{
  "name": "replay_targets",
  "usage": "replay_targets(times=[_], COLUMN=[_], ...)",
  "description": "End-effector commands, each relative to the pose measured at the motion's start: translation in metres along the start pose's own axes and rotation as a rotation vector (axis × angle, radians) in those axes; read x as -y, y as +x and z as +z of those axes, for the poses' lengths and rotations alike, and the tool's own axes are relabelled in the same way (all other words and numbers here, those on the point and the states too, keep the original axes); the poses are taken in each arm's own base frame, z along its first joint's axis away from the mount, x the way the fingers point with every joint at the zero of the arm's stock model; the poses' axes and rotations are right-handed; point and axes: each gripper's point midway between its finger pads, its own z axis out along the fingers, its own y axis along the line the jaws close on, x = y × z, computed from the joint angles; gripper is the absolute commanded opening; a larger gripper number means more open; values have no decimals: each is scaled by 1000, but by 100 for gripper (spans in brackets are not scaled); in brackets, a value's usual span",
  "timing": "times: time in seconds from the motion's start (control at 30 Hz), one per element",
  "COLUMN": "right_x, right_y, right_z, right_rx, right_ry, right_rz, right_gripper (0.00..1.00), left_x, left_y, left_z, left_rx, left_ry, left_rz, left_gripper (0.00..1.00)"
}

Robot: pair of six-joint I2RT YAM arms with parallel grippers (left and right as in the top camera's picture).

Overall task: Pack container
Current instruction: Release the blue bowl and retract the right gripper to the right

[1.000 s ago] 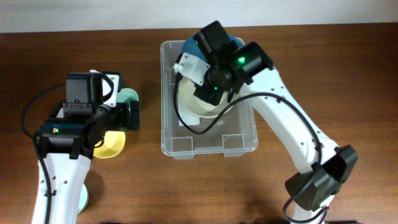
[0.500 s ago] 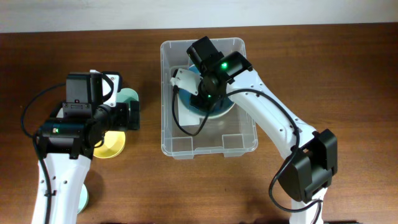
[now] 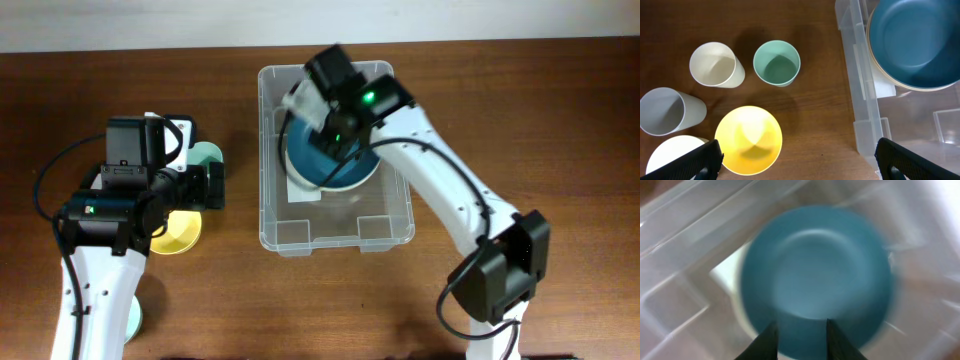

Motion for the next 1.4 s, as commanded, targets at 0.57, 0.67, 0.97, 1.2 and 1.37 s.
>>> replay_targets(times=[0.57,0.67,0.97,1.2,1.37], right_x=[241,233,169,90,56], right_y=[231,247,261,280,300], right_z=[-149,-157,-166,-173,-147], right_rx=[6,-38,-181,-109,-103], right_ry=[357,349,259,247,232], right_rz=[1312,1355,1361,1318,1300], right_gripper=[99,99,99,99,99], left_x=[-2,-2,-2,-1,0], left_y=[-8,-12,-13,-19,-31], left_z=[-4,-4,-4,-5,-4], left_rx=[29,42,46,72,118], left_ry=[-6,-5,-6,-2,4], left_rz=[-6,-5,-6,-5,-5], left_gripper=[100,100,100,100,100])
